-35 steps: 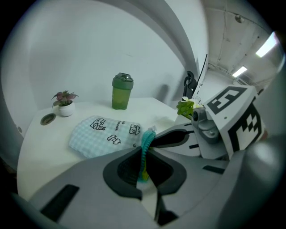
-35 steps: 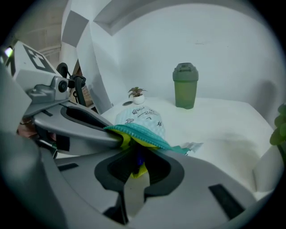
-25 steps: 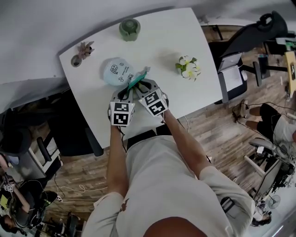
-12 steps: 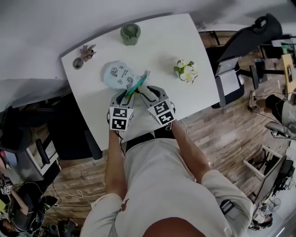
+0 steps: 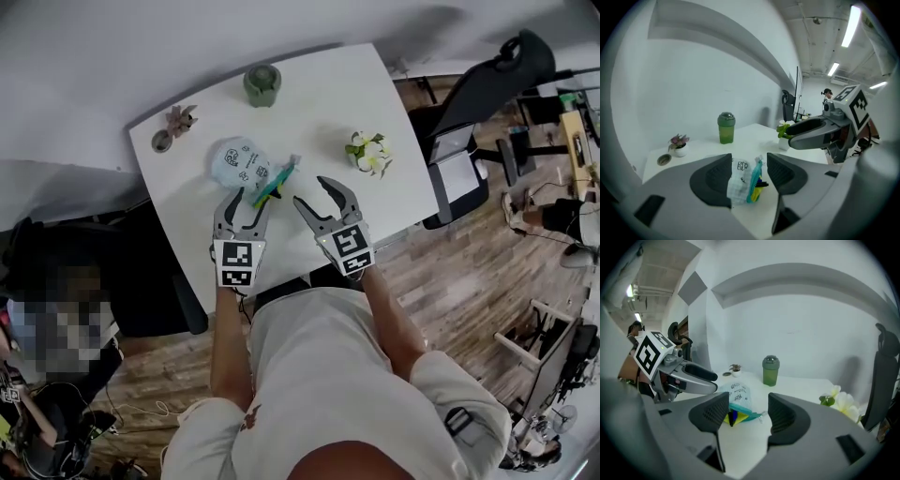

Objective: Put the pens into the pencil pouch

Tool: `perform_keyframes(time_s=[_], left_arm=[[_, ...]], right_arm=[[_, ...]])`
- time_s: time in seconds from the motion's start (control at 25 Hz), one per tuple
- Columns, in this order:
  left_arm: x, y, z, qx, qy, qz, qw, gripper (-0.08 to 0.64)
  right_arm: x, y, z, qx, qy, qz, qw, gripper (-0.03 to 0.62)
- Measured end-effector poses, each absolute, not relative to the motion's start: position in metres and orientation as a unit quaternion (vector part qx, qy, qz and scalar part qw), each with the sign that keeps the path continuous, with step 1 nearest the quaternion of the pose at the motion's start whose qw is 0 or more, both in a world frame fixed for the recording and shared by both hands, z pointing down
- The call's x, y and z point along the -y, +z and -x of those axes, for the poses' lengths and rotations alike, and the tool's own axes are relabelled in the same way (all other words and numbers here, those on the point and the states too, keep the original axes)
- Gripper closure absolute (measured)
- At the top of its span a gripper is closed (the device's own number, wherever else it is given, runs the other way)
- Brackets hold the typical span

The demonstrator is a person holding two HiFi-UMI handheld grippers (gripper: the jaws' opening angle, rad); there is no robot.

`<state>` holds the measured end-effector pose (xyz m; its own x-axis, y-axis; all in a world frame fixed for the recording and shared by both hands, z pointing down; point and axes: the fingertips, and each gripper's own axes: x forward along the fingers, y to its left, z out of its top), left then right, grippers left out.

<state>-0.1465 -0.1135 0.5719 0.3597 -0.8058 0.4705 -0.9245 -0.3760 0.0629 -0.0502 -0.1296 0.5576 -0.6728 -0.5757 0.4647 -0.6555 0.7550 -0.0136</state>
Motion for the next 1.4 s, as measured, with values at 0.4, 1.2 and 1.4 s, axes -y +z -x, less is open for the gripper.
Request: perform_keyframes(time_s=[0.4, 1.2, 1.4], left_arm=[[0.115, 0.461, 0.155, 0.570, 0.093, -0.816, 0.034, 0.232], [0.108, 0.447, 0.173, 0.587, 0.067, -0.807, 0.013, 0.213], [0.110, 0.452, 0.174, 0.590, 0.069, -0.804, 0.016, 0.213]], right_arm=[[0.127, 0.457, 0.046, 0.921, 0.003, -0.372, 0.116, 0.316], [0.117, 0.456, 0.046, 0.915, -0.002, -0.386, 0.121, 0.316], [0.121, 0.459, 0.044, 0.913, -0.003, -0.389, 0.124, 0.318]])
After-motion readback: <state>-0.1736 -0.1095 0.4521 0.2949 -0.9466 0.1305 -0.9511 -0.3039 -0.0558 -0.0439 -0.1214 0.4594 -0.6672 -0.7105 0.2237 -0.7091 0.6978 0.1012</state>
